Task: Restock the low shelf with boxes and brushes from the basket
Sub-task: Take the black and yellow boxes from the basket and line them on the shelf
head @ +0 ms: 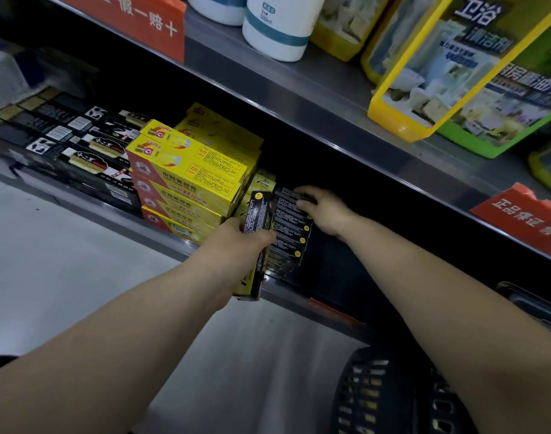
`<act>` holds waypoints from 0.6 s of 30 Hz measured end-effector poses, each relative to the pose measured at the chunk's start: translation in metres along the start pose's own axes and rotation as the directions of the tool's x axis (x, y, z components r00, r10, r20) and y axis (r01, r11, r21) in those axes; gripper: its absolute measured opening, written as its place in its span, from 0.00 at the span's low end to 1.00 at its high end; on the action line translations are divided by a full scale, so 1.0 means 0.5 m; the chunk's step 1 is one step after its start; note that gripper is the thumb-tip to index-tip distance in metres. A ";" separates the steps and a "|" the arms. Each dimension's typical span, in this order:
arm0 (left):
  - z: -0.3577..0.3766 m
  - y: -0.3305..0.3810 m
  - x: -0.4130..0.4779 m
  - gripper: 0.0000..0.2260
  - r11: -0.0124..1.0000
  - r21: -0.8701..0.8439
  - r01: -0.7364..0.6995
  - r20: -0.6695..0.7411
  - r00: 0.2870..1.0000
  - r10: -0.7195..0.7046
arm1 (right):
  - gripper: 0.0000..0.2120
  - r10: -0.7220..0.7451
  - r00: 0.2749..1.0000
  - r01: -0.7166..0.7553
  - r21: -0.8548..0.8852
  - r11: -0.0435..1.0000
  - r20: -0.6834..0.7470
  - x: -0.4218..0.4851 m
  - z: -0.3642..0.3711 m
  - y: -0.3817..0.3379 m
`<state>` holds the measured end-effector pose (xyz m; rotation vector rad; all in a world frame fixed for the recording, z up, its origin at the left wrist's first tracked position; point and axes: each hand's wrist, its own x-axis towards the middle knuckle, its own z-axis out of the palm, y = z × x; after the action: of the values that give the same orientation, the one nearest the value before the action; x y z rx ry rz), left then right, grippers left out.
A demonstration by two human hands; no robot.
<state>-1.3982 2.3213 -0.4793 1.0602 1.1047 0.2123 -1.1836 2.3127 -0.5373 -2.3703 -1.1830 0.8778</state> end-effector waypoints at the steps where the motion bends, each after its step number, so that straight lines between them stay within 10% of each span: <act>1: 0.001 -0.003 0.004 0.28 1.000 -0.005 -0.018 -0.004 1.000 0.018 | 0.19 -0.010 1.000 0.010 -0.009 1.000 0.029 -0.003 0.003 -0.003; 6: 0.002 -0.007 0.005 0.29 0.998 0.029 -0.063 -0.025 0.998 0.064 | 0.24 -0.087 0.994 0.101 -0.260 0.960 0.066 -0.032 -0.022 -0.032; 11: -0.006 -0.018 0.020 0.29 0.983 0.119 -0.137 -0.039 0.989 0.142 | 0.39 -0.427 0.858 0.481 -0.153 0.863 0.286 -0.130 -0.088 -0.106; 18: -0.003 -0.014 0.024 0.19 0.931 0.202 -0.305 -0.008 0.950 0.312 | 0.15 -0.423 0.884 0.452 -0.135 0.882 0.198 -0.170 -0.093 -0.087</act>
<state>-1.3959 2.3257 -0.4924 1.4157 1.0046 0.3808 -1.2176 2.2683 -0.4467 -2.0456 -1.8428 0.8460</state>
